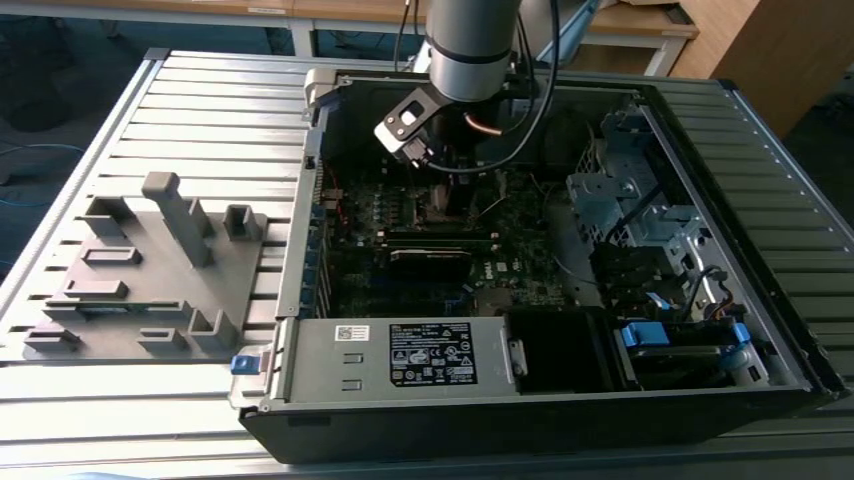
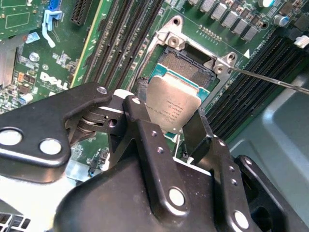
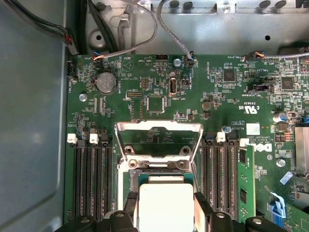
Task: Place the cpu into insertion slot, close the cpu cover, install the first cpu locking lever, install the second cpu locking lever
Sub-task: 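Place the cpu into insertion slot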
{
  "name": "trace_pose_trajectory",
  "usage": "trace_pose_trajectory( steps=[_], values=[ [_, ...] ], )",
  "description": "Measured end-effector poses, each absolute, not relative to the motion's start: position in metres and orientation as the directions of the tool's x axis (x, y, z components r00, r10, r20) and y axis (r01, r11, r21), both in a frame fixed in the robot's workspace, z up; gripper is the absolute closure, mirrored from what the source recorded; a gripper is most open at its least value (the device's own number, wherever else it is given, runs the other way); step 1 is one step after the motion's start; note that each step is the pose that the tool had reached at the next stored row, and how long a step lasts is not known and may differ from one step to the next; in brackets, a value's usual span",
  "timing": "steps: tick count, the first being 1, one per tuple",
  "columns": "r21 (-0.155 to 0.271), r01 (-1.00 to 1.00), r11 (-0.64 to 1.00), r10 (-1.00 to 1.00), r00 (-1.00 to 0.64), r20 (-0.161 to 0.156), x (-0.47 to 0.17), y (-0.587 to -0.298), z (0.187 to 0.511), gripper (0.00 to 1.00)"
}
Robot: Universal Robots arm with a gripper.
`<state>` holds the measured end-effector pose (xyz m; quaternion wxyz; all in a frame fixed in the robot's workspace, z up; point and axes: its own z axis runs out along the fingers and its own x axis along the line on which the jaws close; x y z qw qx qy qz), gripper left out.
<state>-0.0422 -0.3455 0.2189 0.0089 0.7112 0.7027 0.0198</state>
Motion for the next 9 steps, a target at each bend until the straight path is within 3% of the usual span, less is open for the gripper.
trace_pose_trajectory(
  steps=[9],
  values=[
    [0.041,0.999,-0.012,1.0,0.012,0.016,-0.0422,-0.3455,0.2175,0.46]
  ],
)
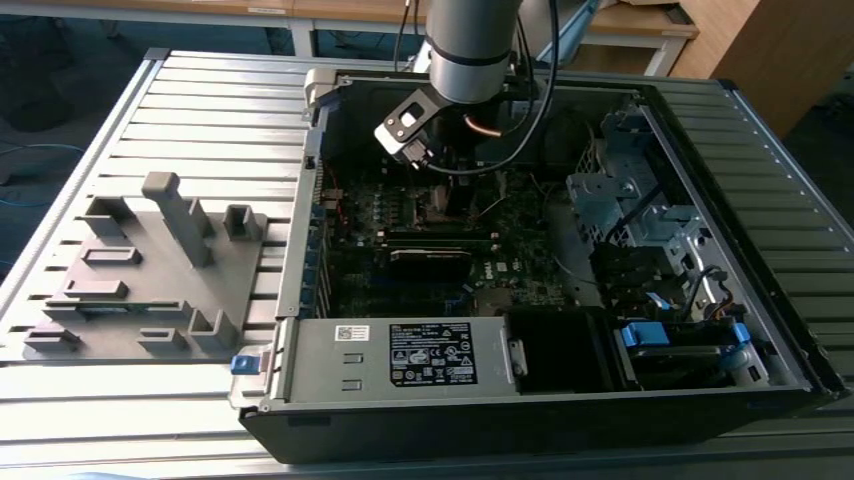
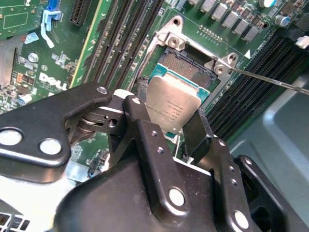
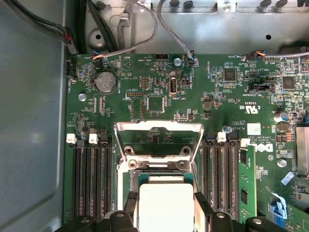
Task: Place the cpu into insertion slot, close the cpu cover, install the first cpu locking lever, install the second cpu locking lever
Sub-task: 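Place the cpu into insertion slot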
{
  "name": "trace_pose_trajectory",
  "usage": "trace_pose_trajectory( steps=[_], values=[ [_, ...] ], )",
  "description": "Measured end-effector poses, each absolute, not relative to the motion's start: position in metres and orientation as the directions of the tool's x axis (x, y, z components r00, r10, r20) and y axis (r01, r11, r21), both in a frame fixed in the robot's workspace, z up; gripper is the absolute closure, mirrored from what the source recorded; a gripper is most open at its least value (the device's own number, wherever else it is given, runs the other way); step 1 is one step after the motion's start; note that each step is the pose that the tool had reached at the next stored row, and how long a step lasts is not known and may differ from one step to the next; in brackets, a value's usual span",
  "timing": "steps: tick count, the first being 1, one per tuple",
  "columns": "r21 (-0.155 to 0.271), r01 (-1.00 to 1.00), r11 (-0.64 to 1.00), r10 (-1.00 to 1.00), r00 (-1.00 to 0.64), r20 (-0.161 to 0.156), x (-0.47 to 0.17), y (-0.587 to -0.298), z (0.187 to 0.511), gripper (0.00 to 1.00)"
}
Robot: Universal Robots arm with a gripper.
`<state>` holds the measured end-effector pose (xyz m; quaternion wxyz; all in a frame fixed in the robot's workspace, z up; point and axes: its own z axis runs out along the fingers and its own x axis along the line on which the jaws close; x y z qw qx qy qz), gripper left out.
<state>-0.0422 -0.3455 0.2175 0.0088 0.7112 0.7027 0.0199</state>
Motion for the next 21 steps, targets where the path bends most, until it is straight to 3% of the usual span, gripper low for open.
trace_pose_trajectory(
  steps=[21],
  values=[
    [0.04,0.999,-0.012,1.0,0.012,0.016,-0.0422,-0.3455,0.2131,0.46]
  ],
)
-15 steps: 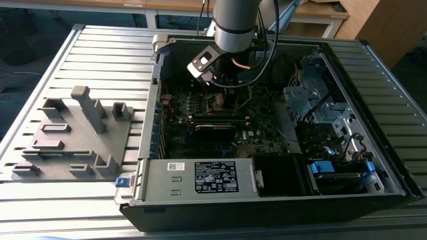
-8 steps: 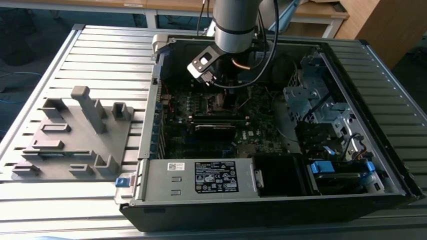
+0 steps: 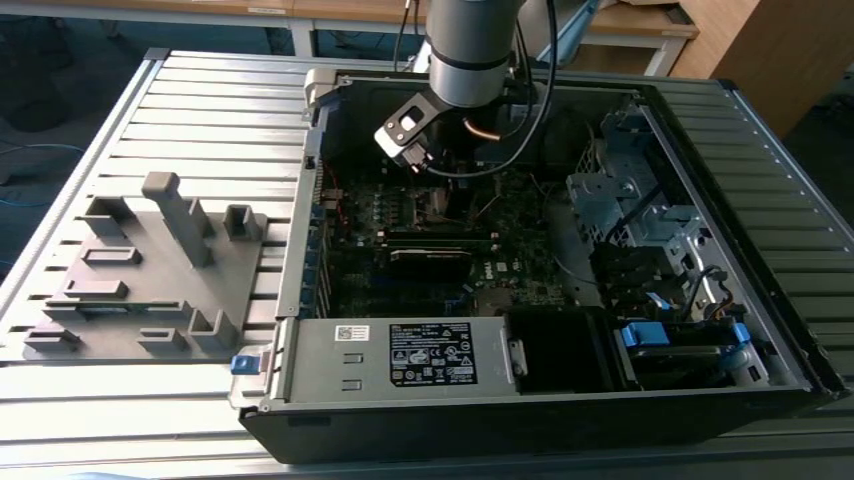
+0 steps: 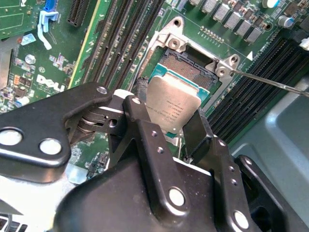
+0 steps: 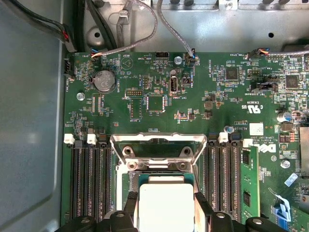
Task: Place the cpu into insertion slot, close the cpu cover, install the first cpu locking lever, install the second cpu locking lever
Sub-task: 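Place the cpu into insertion slot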
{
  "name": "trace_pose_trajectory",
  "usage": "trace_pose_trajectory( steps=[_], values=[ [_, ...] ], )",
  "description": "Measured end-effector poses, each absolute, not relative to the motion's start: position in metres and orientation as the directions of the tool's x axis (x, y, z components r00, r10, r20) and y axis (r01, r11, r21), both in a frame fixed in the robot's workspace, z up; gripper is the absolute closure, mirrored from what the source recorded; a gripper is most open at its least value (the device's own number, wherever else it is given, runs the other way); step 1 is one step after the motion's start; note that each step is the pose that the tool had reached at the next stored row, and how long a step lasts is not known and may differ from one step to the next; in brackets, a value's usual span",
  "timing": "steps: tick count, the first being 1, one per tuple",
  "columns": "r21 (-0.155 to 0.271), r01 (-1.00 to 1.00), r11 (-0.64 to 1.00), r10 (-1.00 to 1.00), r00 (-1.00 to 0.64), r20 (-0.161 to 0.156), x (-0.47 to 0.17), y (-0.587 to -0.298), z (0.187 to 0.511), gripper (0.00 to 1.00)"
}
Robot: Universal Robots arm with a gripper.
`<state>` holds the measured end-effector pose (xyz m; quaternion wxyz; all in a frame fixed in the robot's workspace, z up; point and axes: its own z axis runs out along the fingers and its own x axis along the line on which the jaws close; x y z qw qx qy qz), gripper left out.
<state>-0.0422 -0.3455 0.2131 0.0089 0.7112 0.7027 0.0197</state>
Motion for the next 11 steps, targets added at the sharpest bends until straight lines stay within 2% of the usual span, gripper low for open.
trace_pose_trajectory(
  steps=[11],
  values=[
    [0.04,0.999,-0.012,1.0,0.012,0.016,-0.0422,-0.3455,0.2113,0.46]
  ],
)
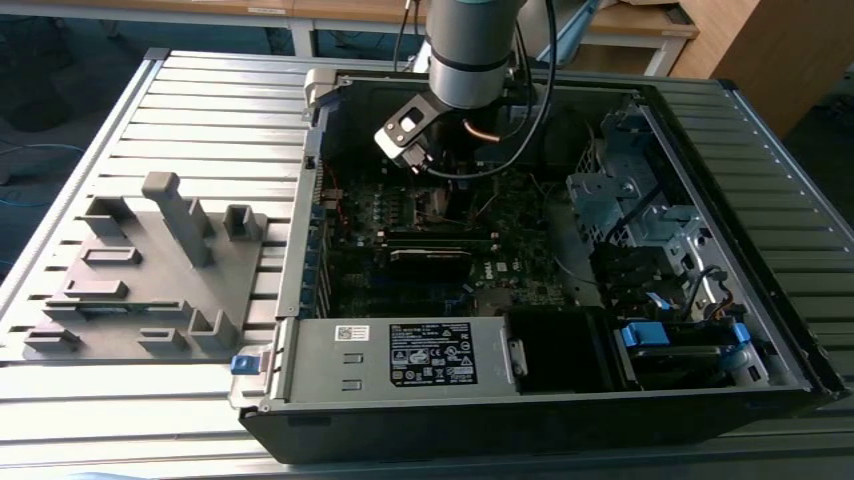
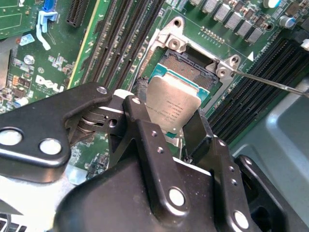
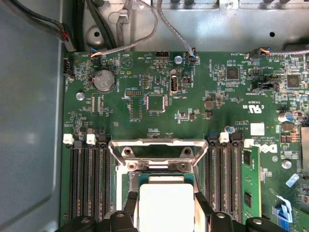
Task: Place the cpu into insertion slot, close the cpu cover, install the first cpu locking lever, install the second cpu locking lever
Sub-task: 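Place the cpu into insertion slot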
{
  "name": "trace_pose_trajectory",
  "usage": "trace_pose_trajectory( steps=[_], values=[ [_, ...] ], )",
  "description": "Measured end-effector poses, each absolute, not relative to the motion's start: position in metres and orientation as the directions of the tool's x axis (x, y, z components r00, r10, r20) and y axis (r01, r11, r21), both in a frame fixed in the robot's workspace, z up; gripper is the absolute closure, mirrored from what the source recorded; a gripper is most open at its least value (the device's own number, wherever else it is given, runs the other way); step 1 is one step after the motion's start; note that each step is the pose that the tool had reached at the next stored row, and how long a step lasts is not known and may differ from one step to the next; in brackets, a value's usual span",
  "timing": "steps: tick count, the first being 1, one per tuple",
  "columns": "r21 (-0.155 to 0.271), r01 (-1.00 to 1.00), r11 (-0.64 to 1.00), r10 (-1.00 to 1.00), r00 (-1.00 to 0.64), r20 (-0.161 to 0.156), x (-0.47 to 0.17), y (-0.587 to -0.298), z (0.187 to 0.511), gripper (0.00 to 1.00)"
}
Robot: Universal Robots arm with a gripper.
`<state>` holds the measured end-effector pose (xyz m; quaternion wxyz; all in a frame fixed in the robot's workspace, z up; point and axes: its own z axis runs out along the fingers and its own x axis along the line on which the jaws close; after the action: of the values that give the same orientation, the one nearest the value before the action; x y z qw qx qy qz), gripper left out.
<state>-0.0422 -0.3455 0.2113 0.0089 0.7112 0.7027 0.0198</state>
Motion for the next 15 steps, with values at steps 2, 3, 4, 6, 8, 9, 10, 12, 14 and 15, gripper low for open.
trace_pose_trajectory(
  steps=[2,3,4,6,8,9,10,12,14,15],
  values=[
    [0.04,0.999,-0.012,1.0,0.012,0.016,-0.0422,-0.3455,0.2108,0.46],
    [0.04,0.999,-0.012,1.0,0.012,0.016,-0.0422,-0.3455,0.2107,0.46],
    [0.04,0.999,-0.012,1.0,0.012,0.016,-0.0422,-0.3455,0.2106,0.46],
    [0.04,0.999,-0.012,1.0,0.012,0.016,-0.0422,-0.3455,0.2103,0.46],
    [0.04,0.999,-0.012,1.0,0.012,0.016,-0.0422,-0.3455,0.2099,0.46],
    [0.04,0.999,-0.012,1.0,0.012,0.016,-0.0422,-0.3455,0.2097,0.46],
    [0.04,0.999,-0.012,1.0,0.012,0.016,-0.0422,-0.3455,0.2095,0.46],
    [0.04,0.999,-0.012,1.0,0.012,0.016,-0.0422,-0.3455,0.2091,0.46],
    [0.04,0.999,-0.012,1.0,0.012,0.016,-0.0423,-0.3455,0.209,0.46],
    [0.04,0.999,-0.012,1.0,0.012,0.016,-0.0426,-0.3455,0.2089,0.46]
  ],
)
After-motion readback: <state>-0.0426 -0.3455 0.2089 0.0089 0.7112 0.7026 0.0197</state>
